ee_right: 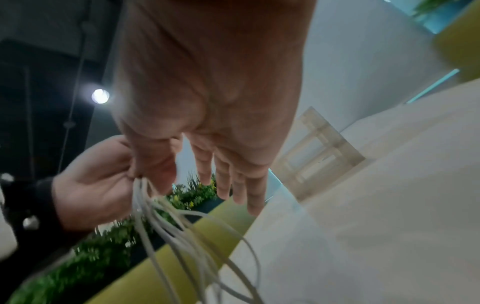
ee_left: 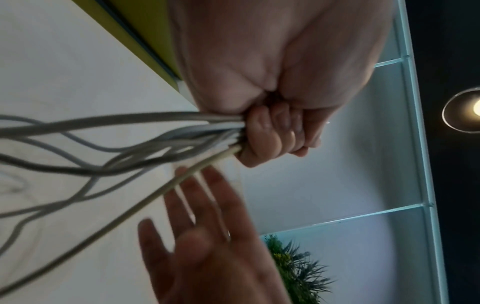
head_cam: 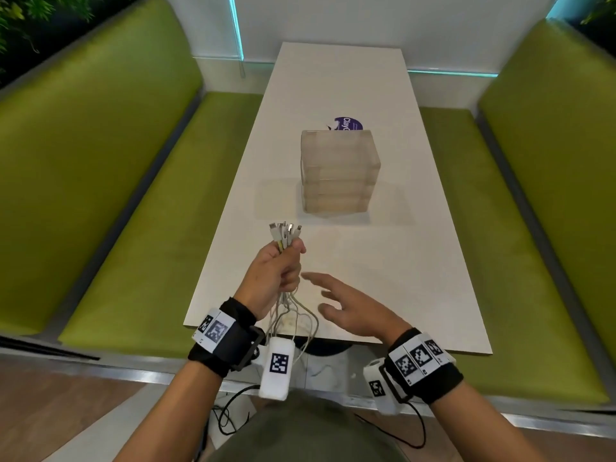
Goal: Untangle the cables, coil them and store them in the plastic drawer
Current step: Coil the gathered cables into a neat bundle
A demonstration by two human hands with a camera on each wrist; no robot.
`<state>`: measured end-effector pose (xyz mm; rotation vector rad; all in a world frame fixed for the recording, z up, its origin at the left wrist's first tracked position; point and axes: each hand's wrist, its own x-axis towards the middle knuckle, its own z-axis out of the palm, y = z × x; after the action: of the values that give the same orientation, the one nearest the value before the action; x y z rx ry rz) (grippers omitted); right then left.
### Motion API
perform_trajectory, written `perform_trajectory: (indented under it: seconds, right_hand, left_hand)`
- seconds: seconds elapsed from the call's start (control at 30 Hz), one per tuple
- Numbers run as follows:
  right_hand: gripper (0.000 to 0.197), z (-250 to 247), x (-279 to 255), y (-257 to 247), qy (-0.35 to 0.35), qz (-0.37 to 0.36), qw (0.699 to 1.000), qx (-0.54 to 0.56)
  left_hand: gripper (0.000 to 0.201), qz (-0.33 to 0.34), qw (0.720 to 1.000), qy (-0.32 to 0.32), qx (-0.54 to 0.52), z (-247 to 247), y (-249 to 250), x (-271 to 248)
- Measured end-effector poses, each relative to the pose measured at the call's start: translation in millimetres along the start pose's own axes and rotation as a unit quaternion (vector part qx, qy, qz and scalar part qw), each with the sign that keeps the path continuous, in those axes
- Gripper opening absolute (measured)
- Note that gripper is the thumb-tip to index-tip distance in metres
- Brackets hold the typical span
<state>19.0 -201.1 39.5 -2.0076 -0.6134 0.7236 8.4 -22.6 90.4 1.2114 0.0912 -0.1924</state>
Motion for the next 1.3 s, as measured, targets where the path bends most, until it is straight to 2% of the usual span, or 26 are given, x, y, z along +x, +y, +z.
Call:
perform_trajectory:
  seconds: [0.07,0.1,0.2,0.23,0.27,0.33,0.4,0.43,0.53,0.63,0.73,0.83,1.0,1.1,1.13,1.23,1.3]
  right_hand:
    - [0.059,-2,3,-13,-0.032,-0.036,0.997,0.060]
    - [0.054,3,5,-19,-0.041,-0.041,0.996,0.071]
    - [0.019,27,12,-32,0.016,-0.041,0.994,0.098]
    - [0.019,30,13,-33,0.027,-0.044,0.993,0.102]
    - [0.024,30,14,-30,0.020,-0.044,0.994,0.094]
    - [0.046,16,13,-24,-0.006,-0.036,0.997,0.067]
    - [0.069,-5,9,-24,0.013,-0.040,0.991,0.125]
    - [0.071,-15,8,-28,0.043,-0.045,0.981,0.182]
    - [0.056,-37,3,-52,0.107,-0.077,0.950,0.282]
    - [0.039,-39,11,-71,0.157,-0.091,0.944,0.275]
    - [0.019,-32,19,-74,0.205,-0.107,0.936,0.266]
    - [0.013,-26,24,-74,0.212,-0.113,0.937,0.254]
    - [0.018,-29,28,-80,0.215,-0.100,0.948,0.214]
    - [0.013,-33,22,-85,0.218,-0.095,0.940,0.243]
    - [0.015,-34,20,-87,0.224,-0.098,0.936,0.253]
    - [0.015,-38,18,-85,0.224,-0.109,0.934,0.257]
    - [0.018,-39,19,-79,0.216,-0.068,0.937,0.267]
  left_hand:
    - [0.019,0.012,0.999,-0.017,-0.035,10,1,2]
    - [0.020,0.019,0.998,-0.022,-0.055,15,2,4]
    - [0.017,0.037,0.997,-0.035,-0.066,27,13,9]
    - [0.012,0.036,0.997,-0.036,-0.059,30,15,10]
    - [0.012,0.030,0.998,-0.034,-0.054,30,17,11]
    - [0.036,0.014,0.999,-0.029,-0.041,26,19,10]
    - [0.062,0.015,0.999,-0.030,-0.025,20,18,10]
    - [0.073,0.016,0.999,-0.025,-0.021,19,18,10]
    - [0.091,0.028,0.997,-0.015,0.073,21,17,11]
    - [0.084,0.052,0.978,-0.028,0.200,31,16,10]
    - [0.088,0.078,0.973,-0.036,0.215,31,10,14]
    - [0.093,0.108,0.976,-0.031,0.185,25,2,13]
    - [0.088,0.152,0.971,-0.026,0.181,28,-8,4]
    - [0.074,0.118,0.985,-0.016,0.128,23,-12,4]
    - [0.064,0.106,0.987,-0.008,0.125,19,-14,3]
    - [0.012,0.087,0.978,-0.037,0.185,13,-14,2]
    - [0.028,0.079,0.965,-0.039,0.248,8,-16,5]
